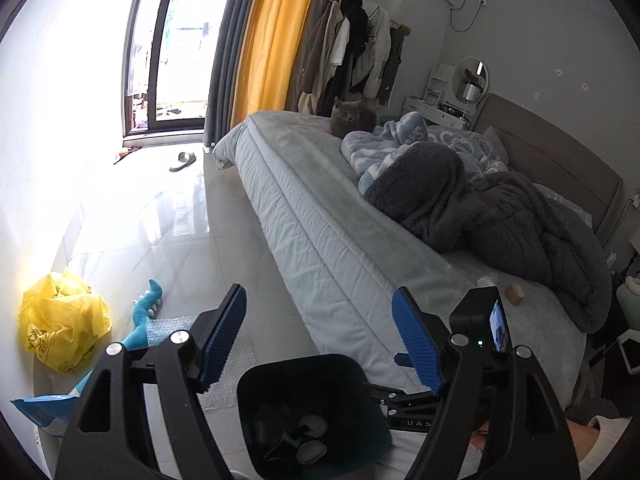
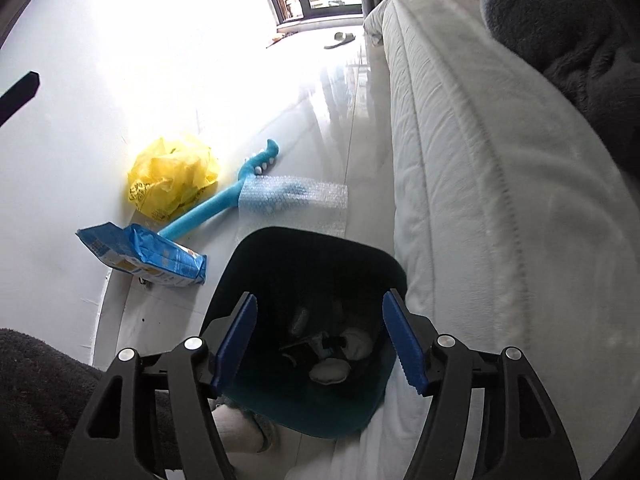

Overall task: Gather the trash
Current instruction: 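Move both tools back to the bed toward the tape roll core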

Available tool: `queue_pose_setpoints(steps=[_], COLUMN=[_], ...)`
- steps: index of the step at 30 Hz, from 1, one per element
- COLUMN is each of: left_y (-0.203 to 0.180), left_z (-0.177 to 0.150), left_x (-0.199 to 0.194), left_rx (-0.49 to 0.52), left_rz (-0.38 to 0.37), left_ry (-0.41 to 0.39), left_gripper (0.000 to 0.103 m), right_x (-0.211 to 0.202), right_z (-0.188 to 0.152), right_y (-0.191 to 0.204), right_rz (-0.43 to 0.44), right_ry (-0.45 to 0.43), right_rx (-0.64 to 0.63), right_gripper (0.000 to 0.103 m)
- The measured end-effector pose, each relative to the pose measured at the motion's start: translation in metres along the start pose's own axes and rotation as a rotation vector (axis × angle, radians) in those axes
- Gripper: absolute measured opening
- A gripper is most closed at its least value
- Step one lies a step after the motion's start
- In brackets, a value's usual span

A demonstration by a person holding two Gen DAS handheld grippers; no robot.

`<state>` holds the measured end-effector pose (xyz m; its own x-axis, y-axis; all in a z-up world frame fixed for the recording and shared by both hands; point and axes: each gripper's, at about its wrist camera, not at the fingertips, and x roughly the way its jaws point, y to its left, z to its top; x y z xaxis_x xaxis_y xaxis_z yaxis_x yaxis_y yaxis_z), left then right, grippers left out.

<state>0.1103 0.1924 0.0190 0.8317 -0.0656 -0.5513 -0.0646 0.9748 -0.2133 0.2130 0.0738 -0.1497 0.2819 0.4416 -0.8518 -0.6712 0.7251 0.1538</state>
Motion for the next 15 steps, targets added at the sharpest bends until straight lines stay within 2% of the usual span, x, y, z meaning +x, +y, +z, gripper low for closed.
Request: queue_pose_setpoints(steps=[2, 6, 9, 11, 15], left_y=[-0.011, -0.033, -0.053, -0.064, -0.08], left_z=[0.005, 0.011, 0.009, 0.009, 0.011], left_x=[-0.001, 0.003, 0.013, 0.023, 0.042], left_rx=[-0.007, 0.011, 0.033, 0.041, 0.042], left_rz=[-0.039, -0.068, -0.085, -0.097, -0.118], left_ry=[-0.022, -0.04, -0.053, -0.046, -0.043], left_gripper=[0.082, 0.085, 0.094, 0.094, 0.095], right_x=[-0.017, -0.048, -0.074, -0.087, -0.114], right_z=[0.0, 0.001, 0.001, 0.0, -0.003], right_y=[-0.009, -0.028, -0.047, -0.057, -0.085], right_rz=[-0.015, -0.05, -0.093, -0.125, -0.203], right_ry=[-0.039, -0.114, -0.178, -0.21, -0.256], right_rx=[-0.001, 0.005, 0.001, -0.009, -0.04], right_gripper=[0.069, 0.073, 0.077, 0.082, 0.085])
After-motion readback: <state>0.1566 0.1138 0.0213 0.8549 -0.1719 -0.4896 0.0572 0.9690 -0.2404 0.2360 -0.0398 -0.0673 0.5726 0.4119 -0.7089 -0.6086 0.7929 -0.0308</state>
